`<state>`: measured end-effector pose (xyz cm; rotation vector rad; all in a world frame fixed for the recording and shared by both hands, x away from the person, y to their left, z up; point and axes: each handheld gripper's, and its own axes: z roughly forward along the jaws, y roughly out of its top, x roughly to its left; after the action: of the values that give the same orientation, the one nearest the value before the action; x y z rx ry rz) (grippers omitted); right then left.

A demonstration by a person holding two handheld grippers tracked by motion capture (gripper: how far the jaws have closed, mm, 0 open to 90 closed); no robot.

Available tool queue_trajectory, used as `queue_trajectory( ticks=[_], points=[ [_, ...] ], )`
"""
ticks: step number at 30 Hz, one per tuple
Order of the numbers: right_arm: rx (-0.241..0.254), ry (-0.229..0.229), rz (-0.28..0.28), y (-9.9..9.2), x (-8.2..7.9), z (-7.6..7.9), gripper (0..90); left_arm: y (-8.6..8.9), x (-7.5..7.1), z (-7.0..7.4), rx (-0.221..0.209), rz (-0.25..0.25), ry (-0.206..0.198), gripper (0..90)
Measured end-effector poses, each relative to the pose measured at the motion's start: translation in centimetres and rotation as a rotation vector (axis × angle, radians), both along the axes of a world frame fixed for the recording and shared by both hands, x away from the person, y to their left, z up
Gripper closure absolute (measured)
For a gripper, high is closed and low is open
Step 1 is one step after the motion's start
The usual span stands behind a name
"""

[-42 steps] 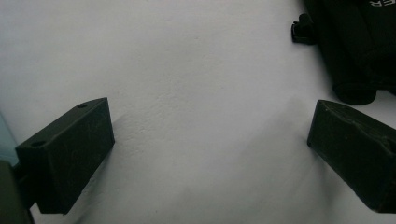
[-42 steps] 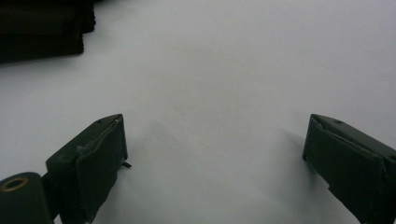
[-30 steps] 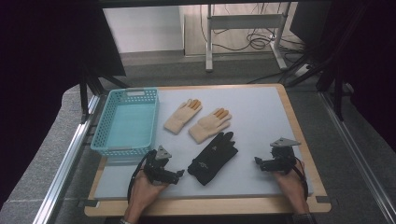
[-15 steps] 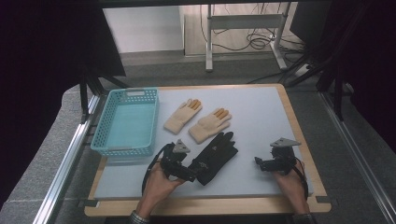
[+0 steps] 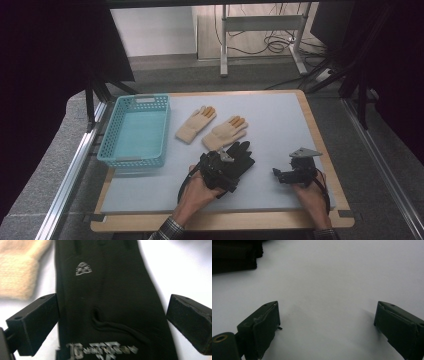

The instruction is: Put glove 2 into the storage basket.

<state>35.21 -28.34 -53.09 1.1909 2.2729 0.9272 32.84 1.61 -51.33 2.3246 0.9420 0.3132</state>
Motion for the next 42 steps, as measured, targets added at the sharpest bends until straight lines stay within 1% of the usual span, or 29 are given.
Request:
queue_trajectory(
  ticks=[1, 2, 3, 4, 5, 6, 7, 8, 9, 10, 11, 13, 14, 15, 17, 20, 22, 23, 24, 25, 26, 29, 31, 32, 34, 37, 40, 42],
  points=[
    [0.0, 0.0, 0.0, 0.0, 0.0, 0.0, 6.1, 0.1, 0.3, -0.3, -0.003, 0.005, 0.014, 0.0],
    [0.0, 0.0, 0.0, 0.0, 0.0, 0.0, 6.1, 0.2, 0.5, -0.6, 0.009, 0.016, 0.016, 0.0],
    [0.0, 0.0, 0.0, 0.0, 0.0, 0.0, 6.1, 0.4, 0.6, -0.9, 0.03, 0.022, 0.011, 0.0],
    [0.0, 0.0, 0.0, 0.0, 0.0, 0.0, 6.1, 0.6, 0.8, -1.2, 0.035, 0.027, 0.019, 0.0],
    [0.0, 0.0, 0.0, 0.0, 0.0, 0.0, 6.1, 0.8, 1.0, -1.4, 0.018, 0.029, 0.035, 0.0],
    [0.0, 0.0, 0.0, 0.0, 0.0, 0.0, 6.1, 1.1, 1.2, -1.6, -0.011, 0.028, 0.072, 0.0],
    [0.0, 0.0, 0.0, 0.0, 0.0, 0.0, 6.1, 1.1, 1.2, -1.7, -0.013, 0.023, 0.08, 0.0],
    [0.0, 0.0, 0.0, 0.0, 0.0, 0.0, 6.1, 0.9, 1.1, -1.7, -0.013, 0.017, 0.081, 0.0],
    [0.0, 0.0, 0.0, 0.0, 0.0, 0.0, 6.1, 0.4, 0.7, -1.7, 0.01, 0.002, 0.081, 0.0],
    [0.0, 0.0, 0.0, 0.0, 0.0, 0.0, 6.1, 0.0, 0.4, -1.6, 0.04, -0.005, 0.063, 0.0],
    [0.0, 0.0, 0.0, 0.0, 0.0, 0.0, 6.1, -0.2, 0.3, -1.6, 0.041, -0.015, 0.068, 0.0],
    [-0.001, -0.001, 0.0, 0.0, 0.0, 0.0, 6.1, -0.2, 0.4, -1.6, 0.036, -0.016, 0.082, 0.0],
    [-0.001, -0.001, 0.0, 0.0, 0.0, 0.0, 6.1, -0.1, 0.5, -1.6, 0.033, -0.016, 0.082, 0.8],
    [-0.001, -0.001, 0.0, 0.0, 0.0, 0.0, 6.1, 0.2, 0.5, -1.4, 0.03, -0.007, 0.082, 3.8],
    [-0.001, 0.0, 0.0, 0.0, 0.0, 0.0, 6.1, 0.7, 0.8, -1.1, 0.022, 0.0, 0.085, 14.8],
    [-0.001, -0.001, 0.0, 0.0, 0.0, 0.0, 6.1, 1.3, 1.0, -0.8, 0.021, 0.008, 0.082, 28.2],
    [-0.001, 0.0, 0.0, 0.0, 0.0, 0.0, 6.1, 1.4, 0.9, -0.6, 0.02, 0.005, 0.074, 39.5],
    [-0.001, 0.0, 0.0, 0.0, 0.0, 0.0, 6.1, 1.4, 0.9, -0.6, 0.02, 0.006, 0.07, 43.5],
    [-0.001, 0.0, 0.0, 0.0, 0.0, 0.0, 6.1, 1.5, 0.7, -0.3, 0.021, -0.005, 0.059, 47.3],
    [0.0, 0.0, 0.0, 0.0, 0.0, 0.0, 6.1, 1.5, 0.6, -0.2, 0.02, -0.01, 0.054, 54.3],
    [-0.001, 0.0, 0.0, 0.0, 0.0, 0.0, 6.1, 1.4, 0.5, -0.1, 0.023, -0.016, 0.049, 57.5],
    [-0.001, 0.0, 0.0, 0.0, 0.0, 0.0, 6.1, 1.5, 0.4, 0.2, 0.019, -0.028, 0.039, 61.4],
    [0.0, 0.0, -0.001, 0.0, 0.0, 0.0, 6.1, 1.7, 0.5, 0.4, -0.003, -0.032, 0.044, 62.2],
    [0.0, 0.0, -0.001, 0.0, 0.0, 0.0, 6.1, 1.8, 0.6, 0.7, -0.023, -0.035, 0.047, 62.3],
    [0.0, 0.001, -0.001, 0.0, 0.0, 0.0, 6.1, 1.8, 0.5, 1.2, -0.046, -0.039, 0.047, 62.4],
    [0.0, 0.001, 0.0, 0.0, 0.0, 0.0, 6.1, 1.9, 0.3, 2.3, -0.06, -0.052, 0.025, 62.3],
    [0.0, 0.001, -0.001, 0.0, 0.0, 0.0, 6.1, 2.0, 0.2, 3.8, -0.07, -0.051, -0.006, 62.2],
    [0.001, 0.001, -0.001, 0.0, 0.0, 0.0, 6.1, 2.1, 0.4, 4.6, -0.068, -0.045, -0.014, 62.0]
  ],
)
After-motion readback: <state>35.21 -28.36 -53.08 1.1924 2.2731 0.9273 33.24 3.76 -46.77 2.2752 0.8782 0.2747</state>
